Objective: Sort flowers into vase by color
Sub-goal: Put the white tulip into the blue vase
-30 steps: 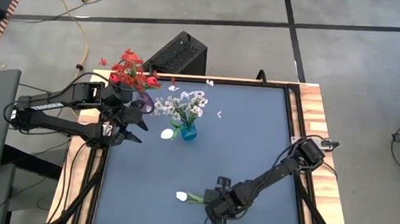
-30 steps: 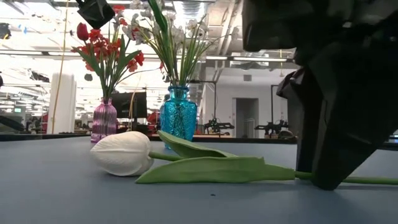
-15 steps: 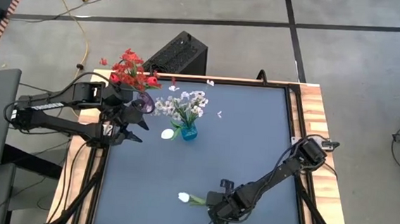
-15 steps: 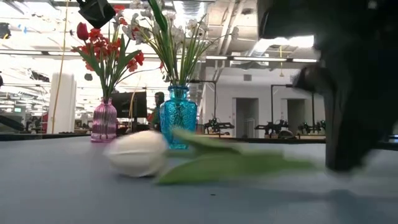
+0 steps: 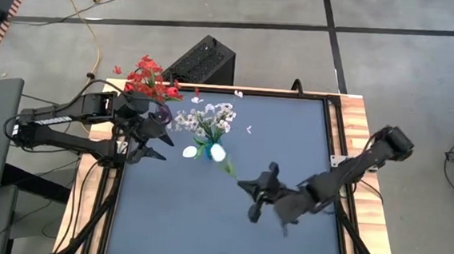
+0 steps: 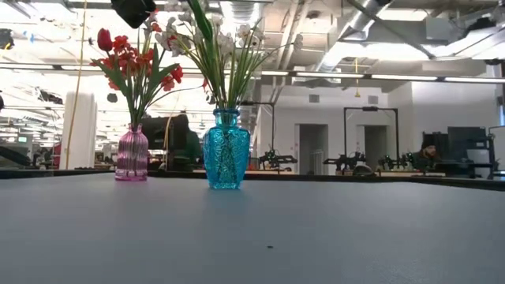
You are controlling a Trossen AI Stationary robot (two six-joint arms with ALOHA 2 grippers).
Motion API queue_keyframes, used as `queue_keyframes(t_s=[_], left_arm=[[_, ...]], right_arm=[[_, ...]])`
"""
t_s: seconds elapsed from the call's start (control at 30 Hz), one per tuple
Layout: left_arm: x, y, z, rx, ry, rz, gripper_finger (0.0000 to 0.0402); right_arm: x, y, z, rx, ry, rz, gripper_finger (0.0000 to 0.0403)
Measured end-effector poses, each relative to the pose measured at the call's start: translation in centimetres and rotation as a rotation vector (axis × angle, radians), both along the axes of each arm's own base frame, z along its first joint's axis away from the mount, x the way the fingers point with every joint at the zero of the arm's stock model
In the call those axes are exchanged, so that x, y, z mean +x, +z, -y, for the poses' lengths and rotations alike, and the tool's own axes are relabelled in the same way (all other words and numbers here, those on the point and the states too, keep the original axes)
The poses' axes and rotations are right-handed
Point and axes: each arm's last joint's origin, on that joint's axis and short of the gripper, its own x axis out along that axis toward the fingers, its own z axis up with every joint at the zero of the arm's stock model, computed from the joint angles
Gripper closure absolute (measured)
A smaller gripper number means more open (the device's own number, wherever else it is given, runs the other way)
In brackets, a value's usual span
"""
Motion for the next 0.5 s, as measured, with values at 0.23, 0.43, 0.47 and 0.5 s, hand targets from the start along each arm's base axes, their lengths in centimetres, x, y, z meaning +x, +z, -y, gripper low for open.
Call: queue_keyframes(t_s=[0.23,0.43,0.47,0.5], left_arm=[[0.0,0.0,0.0,-0.027,0.023,-0.012,0.0162],[0.2,0.1,-0.1,-0.056,0.084,-0.015,0.0162],[0.3,0.1,-0.2,-0.059,0.097,-0.012,0.0162],[0.3,0.2,-0.2,-0.064,0.113,-0.008,0.0162]], right_arm=[[-1.0,0.8,4.8,-0.031,0.048,0.454,0.0388],[1.4,0.9,10.4,-0.318,0.192,0.779,0.0388],[1.9,0.8,11.4,-0.350,0.220,0.810,0.0388],[2.4,0.4,12.4,-0.371,0.246,0.826,0.0388]])
